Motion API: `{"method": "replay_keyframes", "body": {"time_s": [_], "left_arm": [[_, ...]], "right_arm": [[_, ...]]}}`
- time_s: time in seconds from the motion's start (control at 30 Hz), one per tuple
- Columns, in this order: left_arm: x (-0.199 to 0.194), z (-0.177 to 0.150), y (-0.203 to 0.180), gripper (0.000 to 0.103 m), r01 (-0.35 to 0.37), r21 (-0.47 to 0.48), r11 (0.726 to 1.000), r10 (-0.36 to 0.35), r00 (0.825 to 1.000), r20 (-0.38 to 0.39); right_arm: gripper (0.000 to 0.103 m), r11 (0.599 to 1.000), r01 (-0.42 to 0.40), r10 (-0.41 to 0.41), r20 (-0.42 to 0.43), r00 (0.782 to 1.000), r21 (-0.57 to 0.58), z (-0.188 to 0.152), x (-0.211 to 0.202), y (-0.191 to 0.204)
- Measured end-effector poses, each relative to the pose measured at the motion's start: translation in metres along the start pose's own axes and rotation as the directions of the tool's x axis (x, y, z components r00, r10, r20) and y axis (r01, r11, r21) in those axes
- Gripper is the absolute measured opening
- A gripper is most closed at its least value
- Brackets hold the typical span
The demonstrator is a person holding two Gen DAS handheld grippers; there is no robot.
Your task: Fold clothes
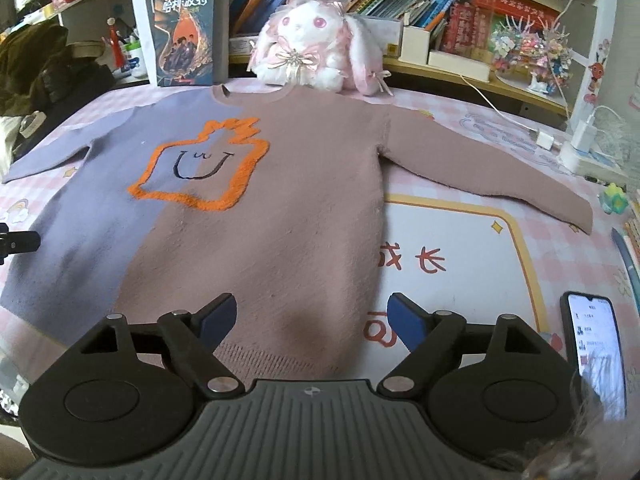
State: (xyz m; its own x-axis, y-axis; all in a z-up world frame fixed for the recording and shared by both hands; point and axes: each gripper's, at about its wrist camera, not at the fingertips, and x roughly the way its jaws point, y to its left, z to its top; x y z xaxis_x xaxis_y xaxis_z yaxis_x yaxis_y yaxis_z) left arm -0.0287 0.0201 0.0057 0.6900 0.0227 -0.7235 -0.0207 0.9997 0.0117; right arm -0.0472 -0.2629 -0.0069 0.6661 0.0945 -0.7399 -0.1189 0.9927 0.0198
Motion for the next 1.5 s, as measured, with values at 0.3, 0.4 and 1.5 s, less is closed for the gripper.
{"method": "replay_keyframes", "body": {"time_s": [0.3,0.4,1.5], "left_arm": [[0.009,0.003,0.060,0.079,0.072,0.013,0.997,-0.072,0.997,-0.004],[0.013,0.005,0.089,0.079,0.083,-0.004,0.997,-0.083,0.997,0.000],[0.096,0.055,0.295,0.028,0.108,-0.563,0.819,-0.065,0.993,0.095]], "right_arm": [[0.087,0.995,0.089,-0.089,0.000,0.996,0.053,0.002,-0.005,0.054],[0.089,0.993,0.108,-0.108,-0.004,0.994,0.051,0.002,-0.006,0.081],[0.089,0.948,0.292,-0.290,-0.034,0.957,0.126,0.007,-0.006,0.182]]}}
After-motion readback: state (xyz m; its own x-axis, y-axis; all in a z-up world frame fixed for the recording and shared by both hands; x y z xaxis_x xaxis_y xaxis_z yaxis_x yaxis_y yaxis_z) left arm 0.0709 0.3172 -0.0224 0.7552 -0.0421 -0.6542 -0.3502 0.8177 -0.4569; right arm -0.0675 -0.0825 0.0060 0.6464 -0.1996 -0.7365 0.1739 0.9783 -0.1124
